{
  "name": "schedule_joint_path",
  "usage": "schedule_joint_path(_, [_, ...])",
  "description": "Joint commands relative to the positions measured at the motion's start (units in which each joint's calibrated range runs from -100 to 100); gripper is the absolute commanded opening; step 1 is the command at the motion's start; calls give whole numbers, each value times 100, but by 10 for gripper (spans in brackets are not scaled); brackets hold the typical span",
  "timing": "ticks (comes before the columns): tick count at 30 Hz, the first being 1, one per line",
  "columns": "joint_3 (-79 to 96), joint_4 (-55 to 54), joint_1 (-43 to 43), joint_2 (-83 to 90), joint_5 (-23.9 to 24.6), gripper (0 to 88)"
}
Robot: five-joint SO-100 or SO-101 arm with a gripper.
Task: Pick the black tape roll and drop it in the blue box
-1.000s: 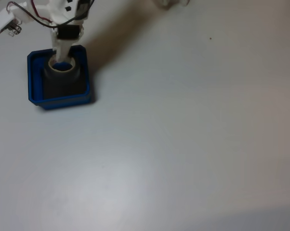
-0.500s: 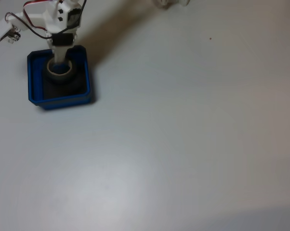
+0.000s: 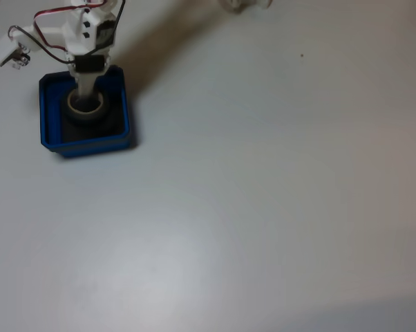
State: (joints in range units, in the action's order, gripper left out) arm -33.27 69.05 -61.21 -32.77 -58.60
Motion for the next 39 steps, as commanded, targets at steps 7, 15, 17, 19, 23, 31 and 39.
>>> schedule_joint_path(7, [-392,-114,-69,33,-32,16])
schedule_joint_path(15, [-410,-123,-69,-218,-32,16])
schedule_joint_path(17, [-401,-123,-69,-235,-32,16])
schedule_joint_path(19, [-392,-123,-69,-243,-32,16])
schedule_joint_path(23, [-410,-131,-69,-410,-32,16])
schedule_joint_path(31, [-383,-403,-59,-544,-32,16])
schedule_joint_path(39, [-392,-411,-59,-628,-32,16])
